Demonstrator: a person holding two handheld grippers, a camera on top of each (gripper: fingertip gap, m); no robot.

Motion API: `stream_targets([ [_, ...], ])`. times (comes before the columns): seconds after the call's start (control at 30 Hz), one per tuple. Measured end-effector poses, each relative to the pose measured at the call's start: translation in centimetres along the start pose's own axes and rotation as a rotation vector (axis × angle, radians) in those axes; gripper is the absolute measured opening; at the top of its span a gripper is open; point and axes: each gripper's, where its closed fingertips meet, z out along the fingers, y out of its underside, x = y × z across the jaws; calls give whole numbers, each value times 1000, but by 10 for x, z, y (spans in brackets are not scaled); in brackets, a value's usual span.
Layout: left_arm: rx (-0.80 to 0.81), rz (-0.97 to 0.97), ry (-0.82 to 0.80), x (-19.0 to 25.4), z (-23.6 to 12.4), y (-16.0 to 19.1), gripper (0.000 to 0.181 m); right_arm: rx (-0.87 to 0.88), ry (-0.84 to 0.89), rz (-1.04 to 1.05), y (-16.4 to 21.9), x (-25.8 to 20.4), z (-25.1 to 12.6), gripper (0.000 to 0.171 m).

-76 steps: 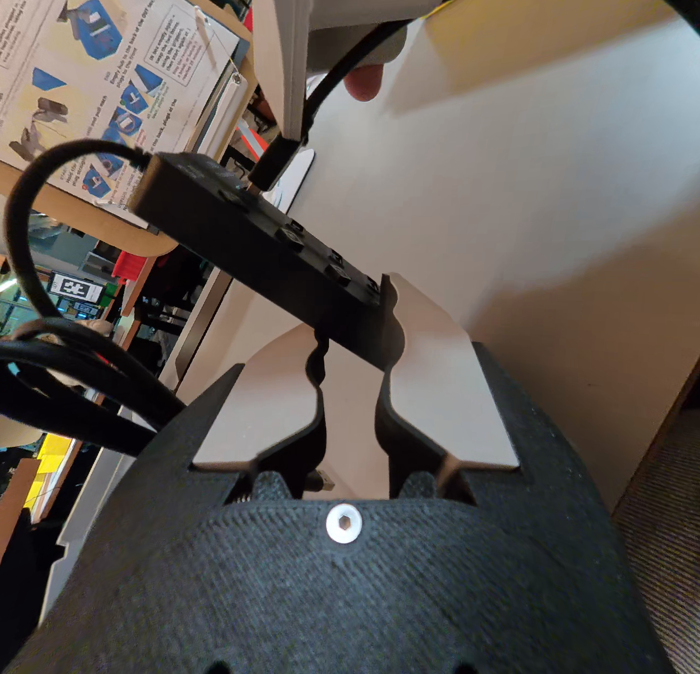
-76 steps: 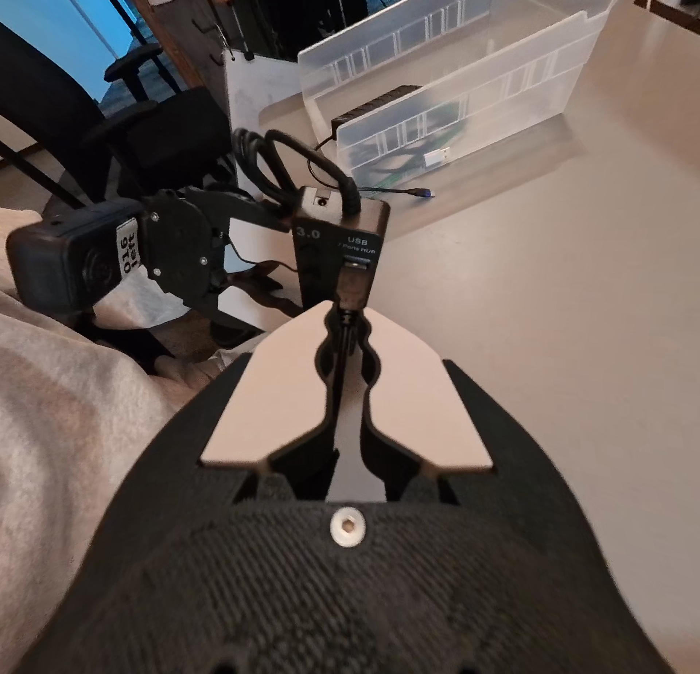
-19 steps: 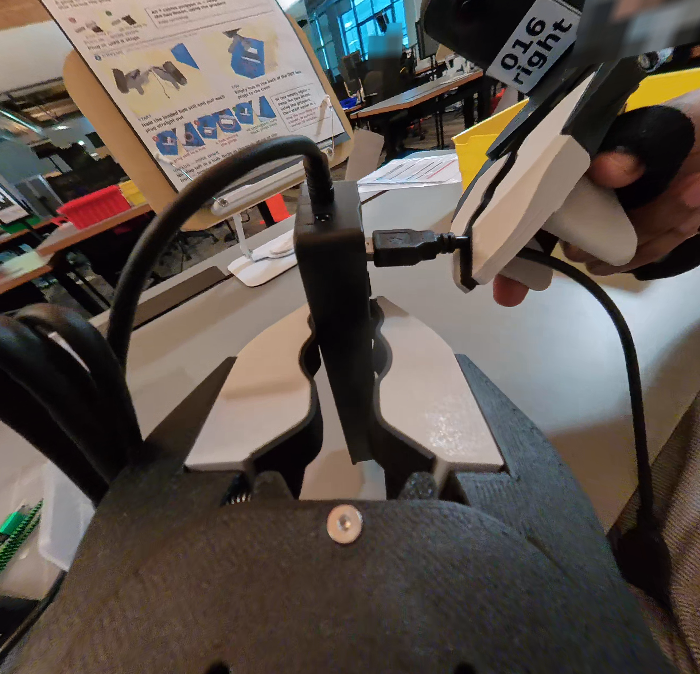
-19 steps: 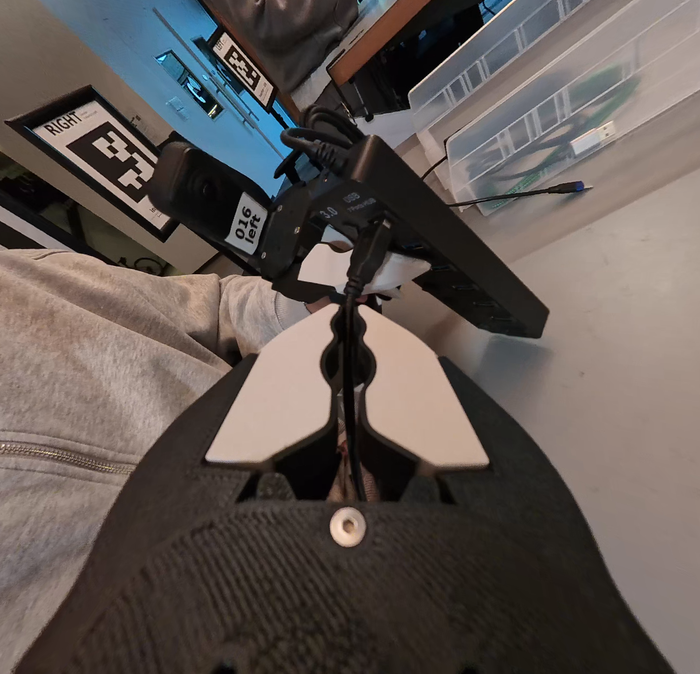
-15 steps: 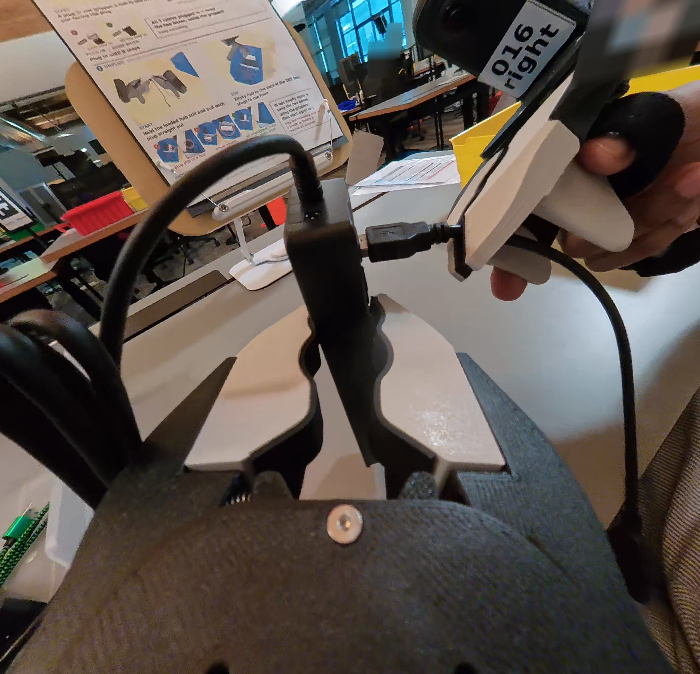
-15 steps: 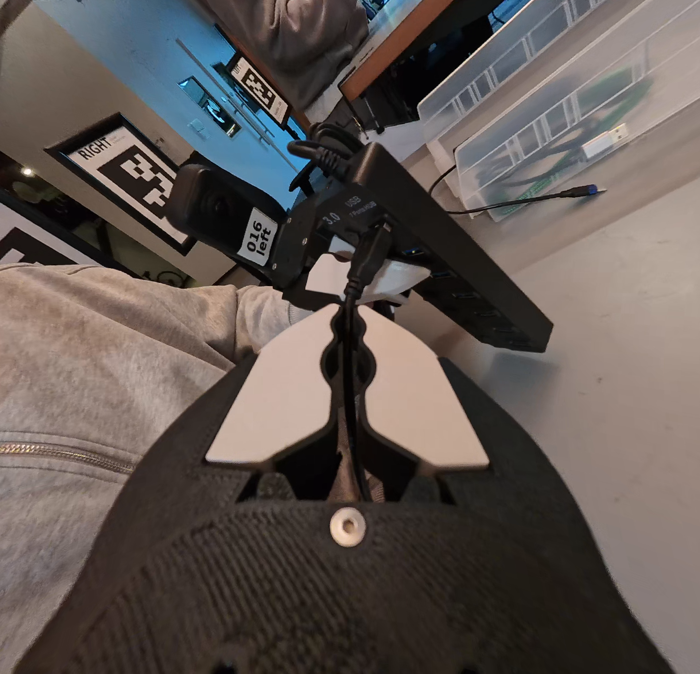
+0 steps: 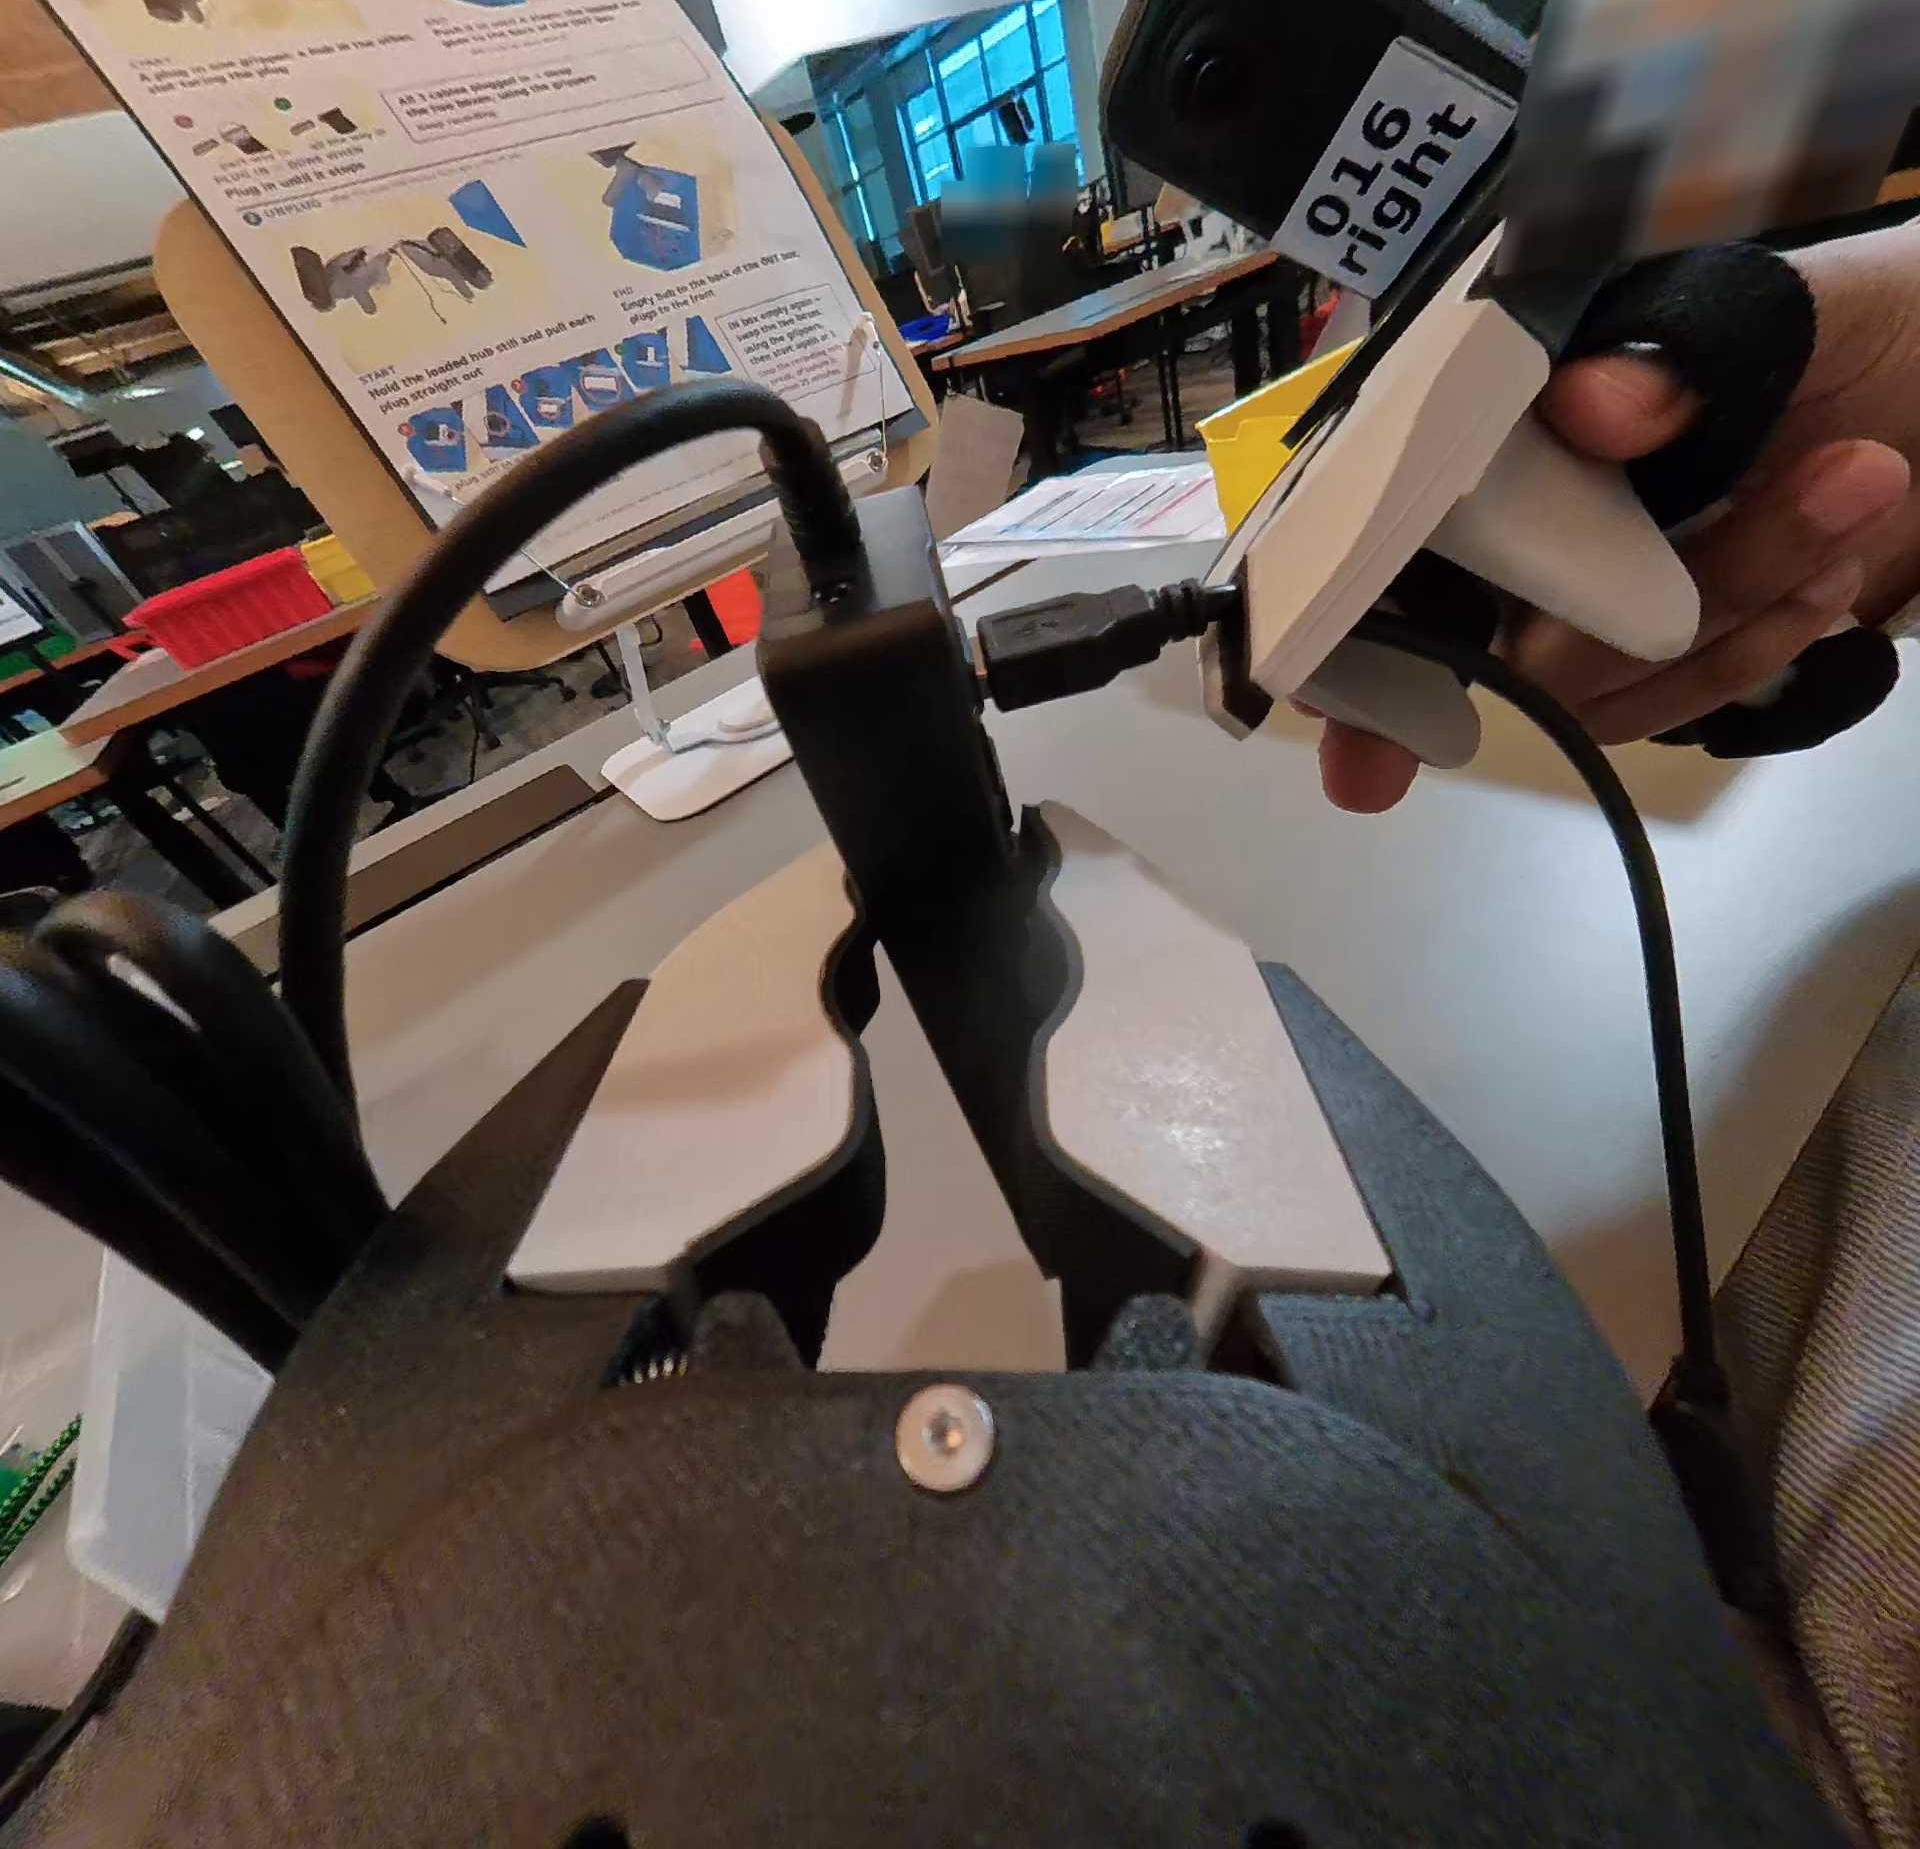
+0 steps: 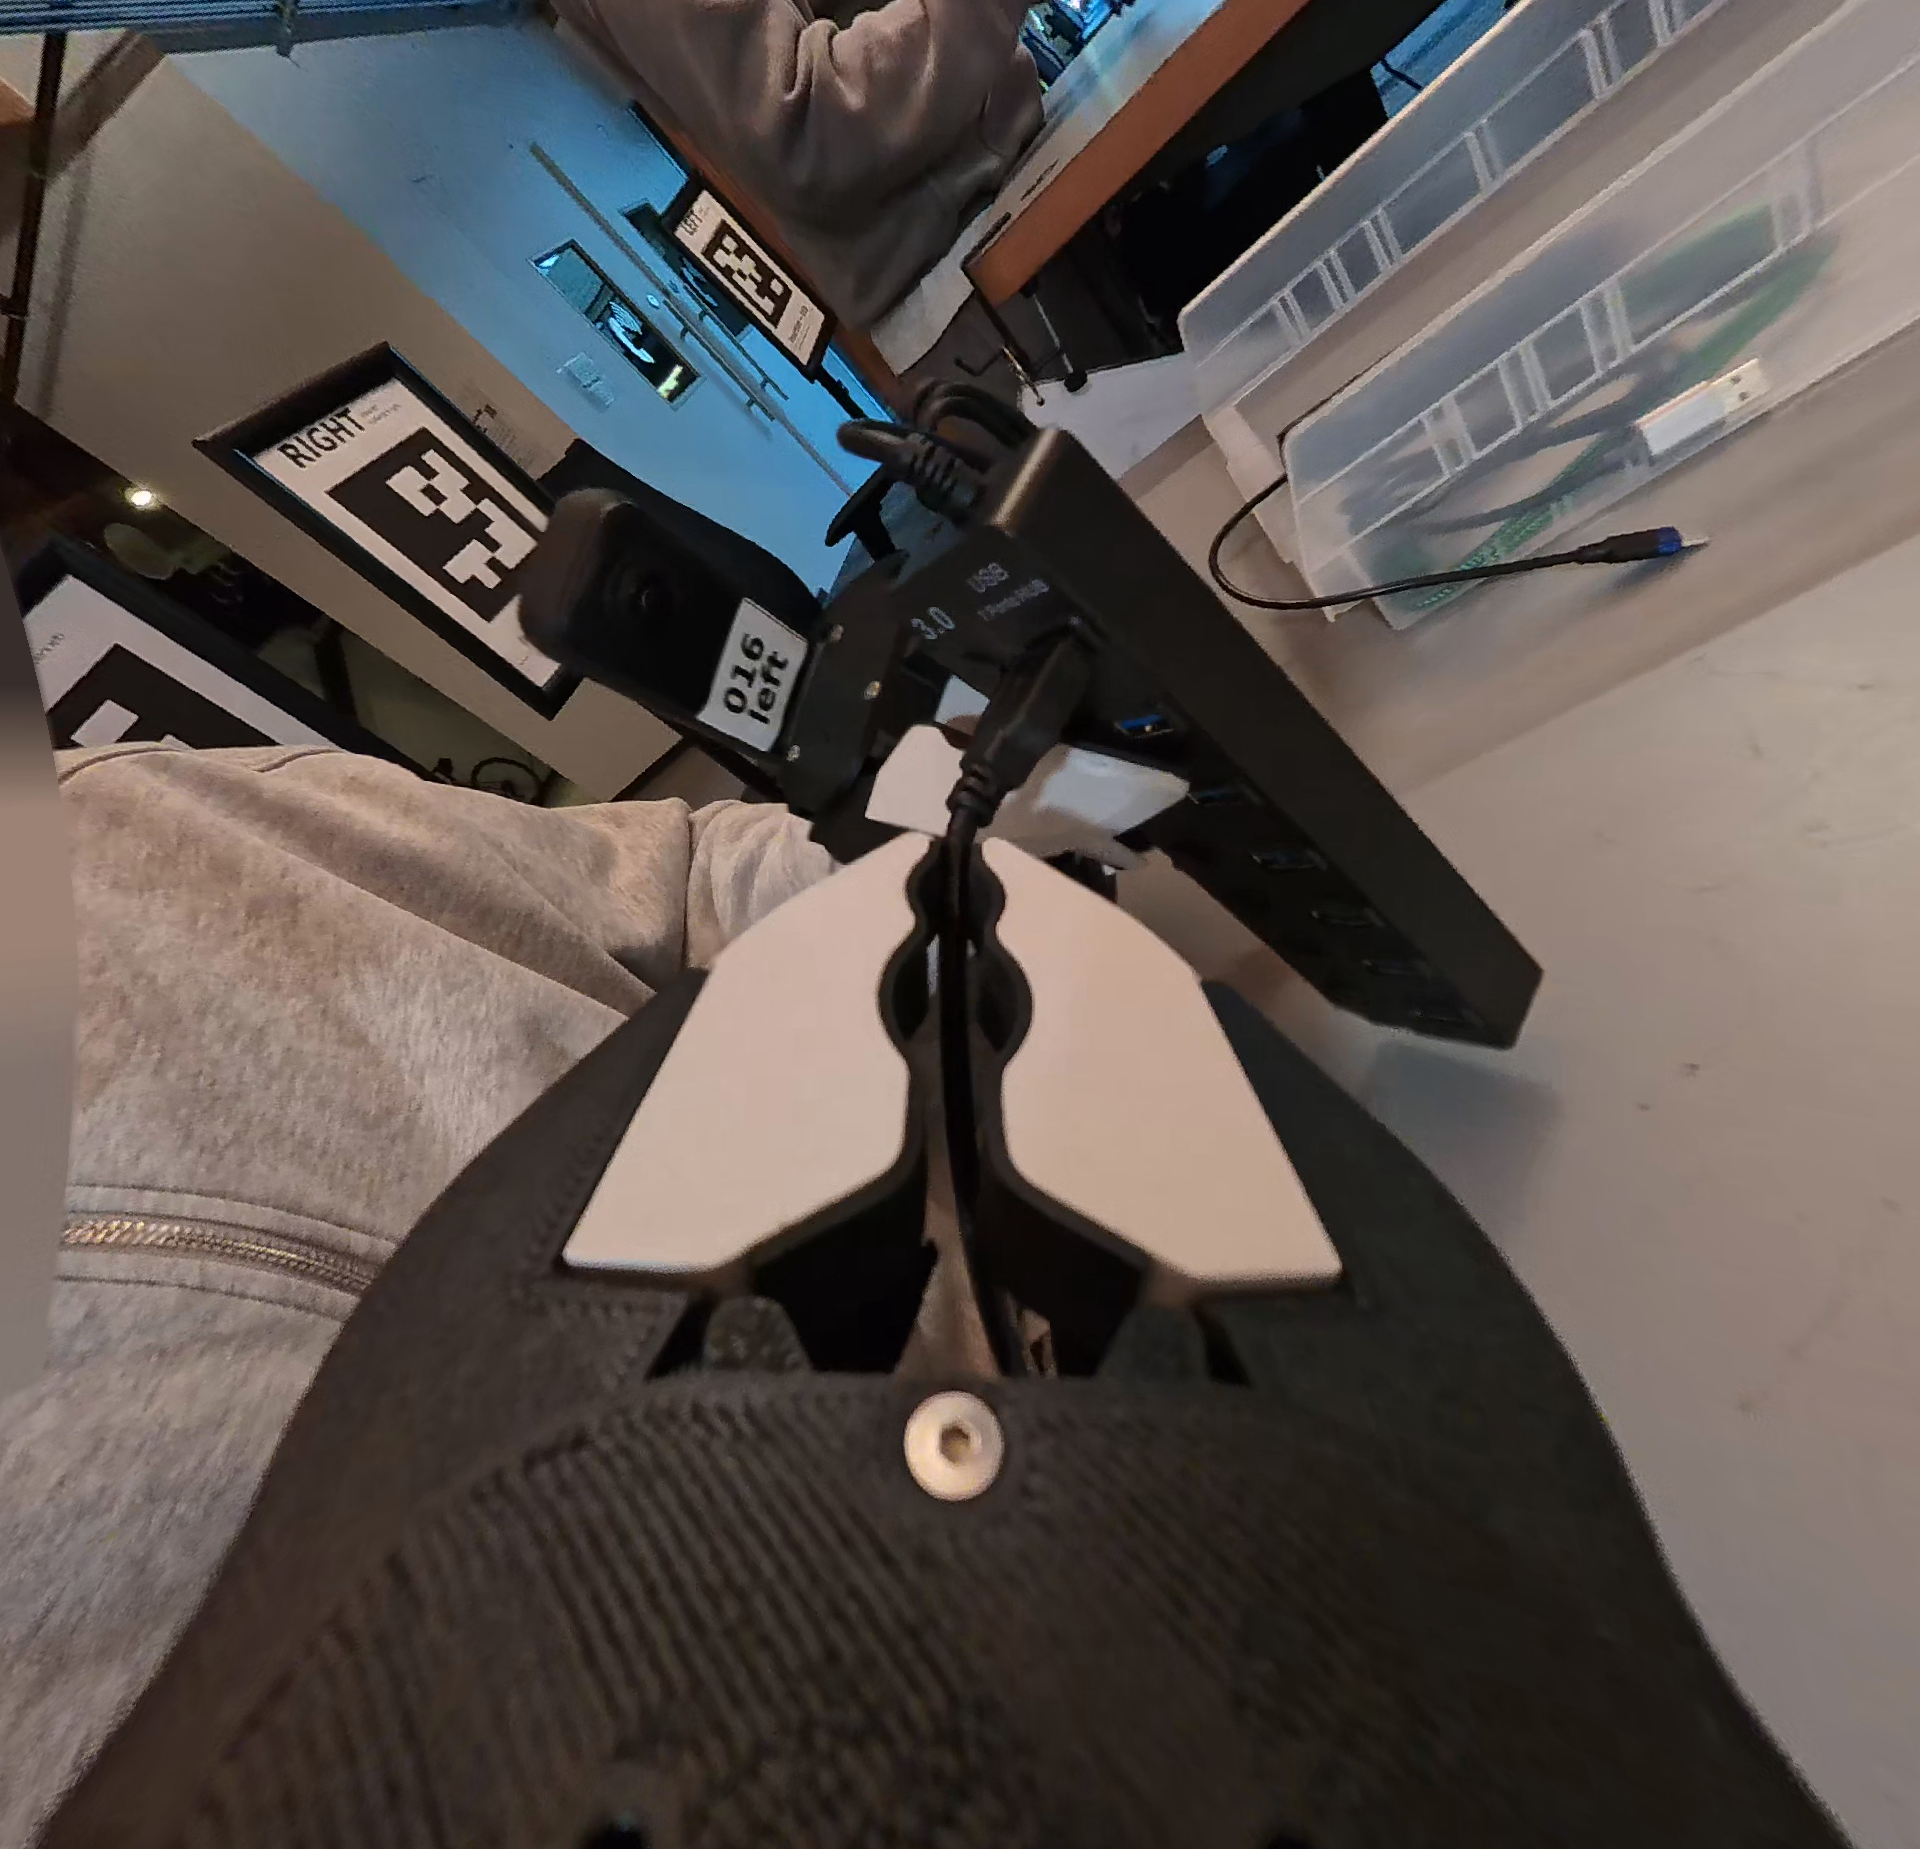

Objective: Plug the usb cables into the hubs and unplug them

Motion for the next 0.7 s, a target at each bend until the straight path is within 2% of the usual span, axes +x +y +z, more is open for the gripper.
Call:
stream_targets([
  [0.2,76,-14,26,7,-2,-6,31,28,-83,-6,-6,-16,0,6],
  [0.33,92,6,32,11,-1,-8,45,47,-90,-15,-10,-20,-1,6],
  [0.57,33,-36,61,17,6,5,59,82,-191,34,-13,-34,5,7],
  [0.7,3,-107,80,16,4,12,58,105,-265,44,-17,-46,11,7],
])
